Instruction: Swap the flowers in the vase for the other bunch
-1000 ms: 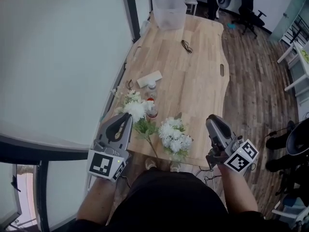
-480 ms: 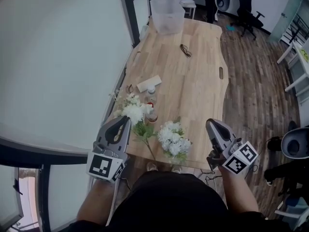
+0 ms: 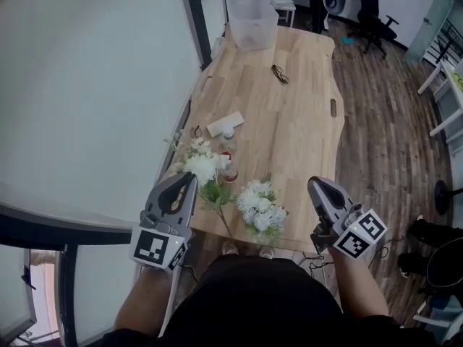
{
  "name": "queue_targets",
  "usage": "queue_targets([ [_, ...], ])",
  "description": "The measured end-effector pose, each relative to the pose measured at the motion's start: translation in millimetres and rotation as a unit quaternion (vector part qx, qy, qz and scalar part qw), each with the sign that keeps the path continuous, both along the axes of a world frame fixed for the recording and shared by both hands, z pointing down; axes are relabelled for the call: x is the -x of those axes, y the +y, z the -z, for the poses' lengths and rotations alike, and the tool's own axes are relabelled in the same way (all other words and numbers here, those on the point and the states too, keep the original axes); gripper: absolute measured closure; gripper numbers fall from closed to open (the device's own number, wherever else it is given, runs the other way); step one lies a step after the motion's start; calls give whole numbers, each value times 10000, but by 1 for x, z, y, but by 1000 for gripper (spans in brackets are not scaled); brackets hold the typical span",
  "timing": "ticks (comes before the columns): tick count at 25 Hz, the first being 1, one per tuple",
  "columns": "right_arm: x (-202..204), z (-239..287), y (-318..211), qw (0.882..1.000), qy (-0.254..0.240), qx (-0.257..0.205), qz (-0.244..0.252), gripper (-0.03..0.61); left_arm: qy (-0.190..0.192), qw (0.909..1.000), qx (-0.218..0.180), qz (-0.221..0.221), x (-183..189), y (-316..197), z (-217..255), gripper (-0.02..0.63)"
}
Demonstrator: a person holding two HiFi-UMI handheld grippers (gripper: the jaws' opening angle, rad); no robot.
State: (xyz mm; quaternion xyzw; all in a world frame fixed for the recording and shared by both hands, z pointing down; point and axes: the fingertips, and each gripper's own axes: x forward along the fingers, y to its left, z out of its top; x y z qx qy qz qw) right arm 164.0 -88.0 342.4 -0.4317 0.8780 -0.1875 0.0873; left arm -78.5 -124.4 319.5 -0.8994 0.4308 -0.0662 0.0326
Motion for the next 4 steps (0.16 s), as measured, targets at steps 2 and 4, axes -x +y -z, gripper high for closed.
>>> queue_targets([
  [2,0,1,0,10000,-8,-6,8,554,-5,10000,-5,-10,-1,0,1,589],
  [4,0,2,-1,10000,-19,-16,16,554,-8,10000,-12,-15,-1,0,2,589],
])
